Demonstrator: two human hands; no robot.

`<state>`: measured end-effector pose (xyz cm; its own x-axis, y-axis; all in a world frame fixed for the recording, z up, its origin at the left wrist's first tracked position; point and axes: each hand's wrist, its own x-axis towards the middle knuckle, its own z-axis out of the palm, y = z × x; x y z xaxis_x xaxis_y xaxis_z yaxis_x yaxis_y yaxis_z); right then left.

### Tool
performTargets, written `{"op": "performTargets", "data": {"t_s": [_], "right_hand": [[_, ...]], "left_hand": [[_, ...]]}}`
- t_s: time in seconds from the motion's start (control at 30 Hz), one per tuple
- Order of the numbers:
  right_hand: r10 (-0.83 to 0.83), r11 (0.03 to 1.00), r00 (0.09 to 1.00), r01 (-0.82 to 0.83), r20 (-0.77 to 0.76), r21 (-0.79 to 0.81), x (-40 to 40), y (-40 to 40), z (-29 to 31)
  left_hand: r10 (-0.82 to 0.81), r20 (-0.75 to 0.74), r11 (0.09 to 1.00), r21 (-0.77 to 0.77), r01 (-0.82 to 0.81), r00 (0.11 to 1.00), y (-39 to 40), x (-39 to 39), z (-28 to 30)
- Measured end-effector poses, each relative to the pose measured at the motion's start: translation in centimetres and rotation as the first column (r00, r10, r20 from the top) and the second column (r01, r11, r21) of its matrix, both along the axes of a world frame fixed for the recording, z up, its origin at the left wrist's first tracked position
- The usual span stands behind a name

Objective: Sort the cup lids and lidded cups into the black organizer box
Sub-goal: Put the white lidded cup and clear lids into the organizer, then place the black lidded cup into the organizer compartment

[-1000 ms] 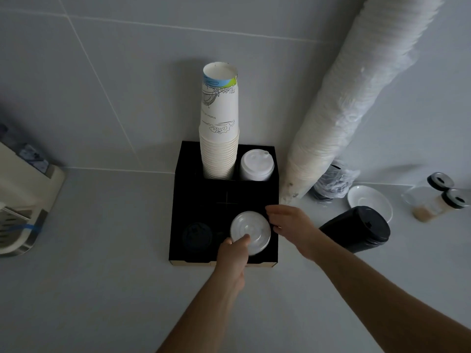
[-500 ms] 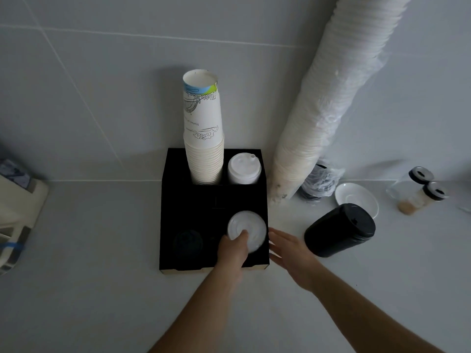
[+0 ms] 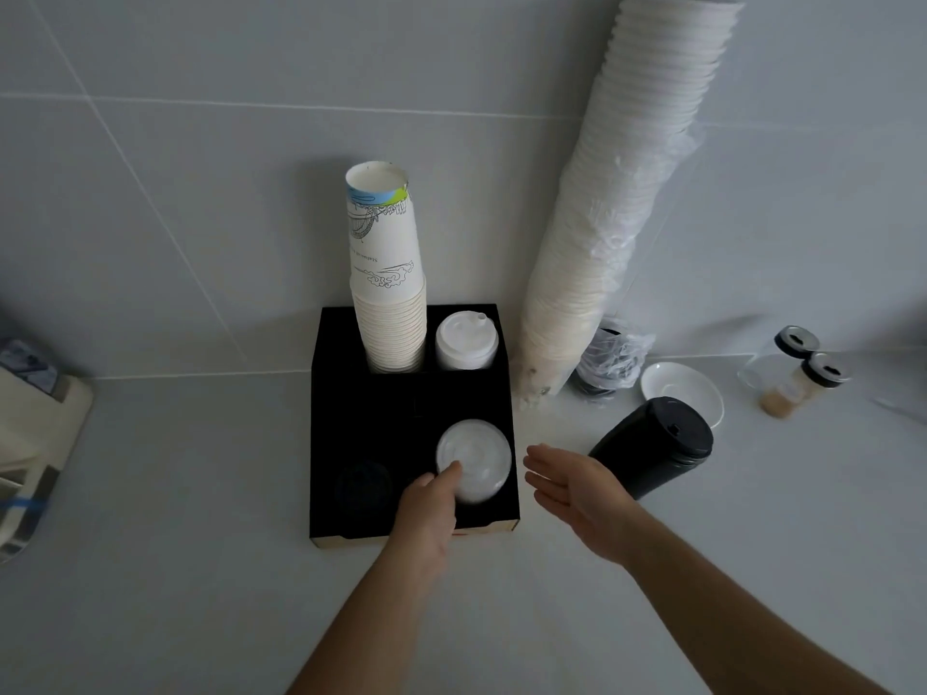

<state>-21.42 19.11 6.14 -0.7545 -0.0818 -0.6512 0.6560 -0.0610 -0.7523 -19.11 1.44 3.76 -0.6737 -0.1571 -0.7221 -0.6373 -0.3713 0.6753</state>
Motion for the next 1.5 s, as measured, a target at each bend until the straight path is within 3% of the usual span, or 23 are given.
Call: {"op": "performTargets", "data": {"t_s": [0.43, 0.67, 0.87, 1.03, 1.2, 1.37, 1.5], "right_hand": [[-0.15, 0.985, 0.982, 0.139, -0.116, -0.105, 2.6, 5.4, 4.1], [-0.272, 0.962, 0.936, 0.26, -0.223, -0.085, 4.3, 10.5, 7.3], [-0.26, 0.961, 0.912, 0.275, -0.317, 0.002, 3.4, 15.6, 8.6], [-0.105, 0.962, 0.926, 0.186, -0.362, 0.198, 0.3, 18.9, 8.1], [0.138, 0.923, 0.935, -0.002, -0.326, 0.384, -4.4, 20.3, 6.0], [0.405, 0.877, 0.892, -0.317, -0.201, 0.36, -9.1, 20.3, 3.8], [0.586, 0.768, 0.805, -0.514, -0.095, 0.382, -11.1, 20.2, 2.5]], "left_hand": [[0.043, -0.118, 0.969, 0.247, -0.012, 0.992, -1.6, 3.3, 3.2], [-0.051, -0.1, 0.958, 0.275, 0.077, 0.994, 3.2, 2.3, 3.8], [-0.141, -0.104, 0.964, 0.212, 0.161, 0.984, 7.1, 1.9, 3.8], [-0.198, -0.167, 0.974, 0.075, 0.213, 0.966, 10.7, 1.0, 4.2], [-0.325, -0.189, 0.938, -0.193, 0.289, 0.927, 16.0, -0.9, 4.1], [-0.349, -0.142, 0.923, -0.226, 0.313, 0.926, 20.7, -1.9, 3.5], [-0.27, -0.136, 0.946, -0.221, 0.236, 0.953, 22.6, -2.5, 1.8]]}}
